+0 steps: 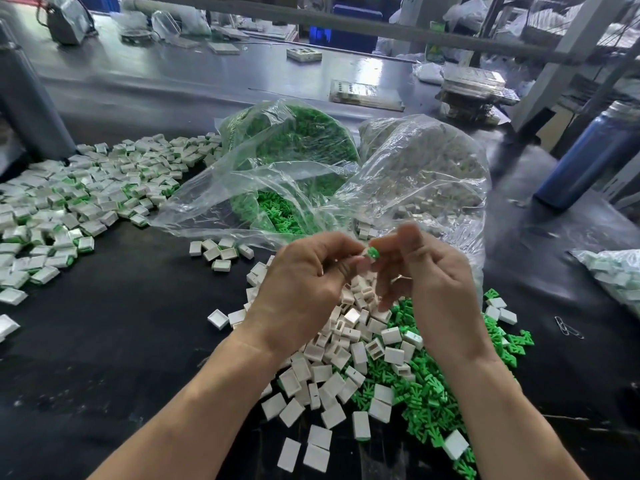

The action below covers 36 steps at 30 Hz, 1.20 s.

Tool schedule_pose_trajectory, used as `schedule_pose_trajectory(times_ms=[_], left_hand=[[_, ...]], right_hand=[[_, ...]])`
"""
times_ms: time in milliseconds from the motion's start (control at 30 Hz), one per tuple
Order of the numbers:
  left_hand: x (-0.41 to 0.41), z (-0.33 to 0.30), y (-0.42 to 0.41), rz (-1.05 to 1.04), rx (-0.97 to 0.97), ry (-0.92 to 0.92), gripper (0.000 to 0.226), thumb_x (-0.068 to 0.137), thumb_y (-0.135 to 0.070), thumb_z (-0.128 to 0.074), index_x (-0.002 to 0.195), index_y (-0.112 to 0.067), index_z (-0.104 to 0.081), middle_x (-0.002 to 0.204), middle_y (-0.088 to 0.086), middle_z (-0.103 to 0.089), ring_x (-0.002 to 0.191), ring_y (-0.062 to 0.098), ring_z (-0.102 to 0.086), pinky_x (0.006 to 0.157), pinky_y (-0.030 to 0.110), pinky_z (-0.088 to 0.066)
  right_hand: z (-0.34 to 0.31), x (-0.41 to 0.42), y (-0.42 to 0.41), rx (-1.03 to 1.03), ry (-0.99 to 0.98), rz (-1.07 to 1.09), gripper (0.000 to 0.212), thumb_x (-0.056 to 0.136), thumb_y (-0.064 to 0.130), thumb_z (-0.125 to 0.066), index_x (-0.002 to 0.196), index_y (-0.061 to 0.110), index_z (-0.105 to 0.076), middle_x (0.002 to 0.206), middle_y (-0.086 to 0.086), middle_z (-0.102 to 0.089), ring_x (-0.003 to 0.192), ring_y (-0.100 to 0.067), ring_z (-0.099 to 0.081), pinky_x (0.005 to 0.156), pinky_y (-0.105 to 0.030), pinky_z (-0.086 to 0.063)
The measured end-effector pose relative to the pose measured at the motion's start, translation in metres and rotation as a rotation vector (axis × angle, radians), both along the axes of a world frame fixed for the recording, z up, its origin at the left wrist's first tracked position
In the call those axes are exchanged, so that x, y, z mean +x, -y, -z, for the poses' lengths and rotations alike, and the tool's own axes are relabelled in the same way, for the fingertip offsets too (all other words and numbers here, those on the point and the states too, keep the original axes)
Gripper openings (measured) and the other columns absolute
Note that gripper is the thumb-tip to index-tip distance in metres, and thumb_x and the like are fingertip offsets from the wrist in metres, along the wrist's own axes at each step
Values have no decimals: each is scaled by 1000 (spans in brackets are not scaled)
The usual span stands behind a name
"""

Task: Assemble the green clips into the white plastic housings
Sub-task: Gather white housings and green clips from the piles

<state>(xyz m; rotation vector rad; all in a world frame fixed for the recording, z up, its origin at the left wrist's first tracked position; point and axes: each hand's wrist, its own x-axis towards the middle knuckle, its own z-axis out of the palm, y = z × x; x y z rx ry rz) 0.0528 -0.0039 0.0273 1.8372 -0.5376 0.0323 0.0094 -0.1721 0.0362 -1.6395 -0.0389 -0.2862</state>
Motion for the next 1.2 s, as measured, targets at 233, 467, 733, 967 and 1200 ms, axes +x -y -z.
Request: schedule_pose_trajectory(times_ms=[233, 467, 733, 967, 1200], left_hand=[[-9, 1, 11, -12, -34, 50, 18, 92, -22, -77, 95, -40, -75, 128, -23, -57, 128, 0, -53, 100, 5, -39], [-18, 0, 22, -71, -58, 109, 16, 90, -18, -80, 103, -25, -77, 120, -14, -65, 113, -1, -62, 90, 7, -44], [-20, 1, 24, -1, -84, 53, 20, 91, -18, -79, 110, -22, -73, 107, -13, -74, 105, 6, -69, 92, 21, -53], [-23, 6, 32, 3, -219, -21, 10, 91, -12, -78, 100, -15, -75, 107, -9, -75, 101, 9, -72, 88, 26, -59], [-24, 7, 32, 9, -245, -32, 8, 93, -11, -77, 100, -13, -74, 104, -5, -76, 98, 14, -74, 86, 28, -61]], right_hand=[[0, -3, -20, 95, -250, 56, 73, 107, 59, -32, 63, 12, -66, 53, -6, -60, 38, -15, -48, 34, -21, -34], [4, 2, -29, 192, -193, 105, 66, 112, 44, -33, 55, 30, -64, 45, 4, -40, 36, -12, -33, 34, -19, -27], [7, -2, -31, 165, -160, 185, 63, 111, 43, -33, 60, 29, -68, 45, 9, -47, 39, -7, -42, 35, -21, -34], [7, 1, -32, 173, -131, 190, 50, 99, 44, -35, 72, 43, -78, 55, 16, -64, 55, 2, -64, 50, -18, -49], [10, 3, -32, 204, -86, 204, 49, 98, 39, -35, 88, 30, -82, 80, -3, -79, 81, -17, -78, 69, -35, -62]])
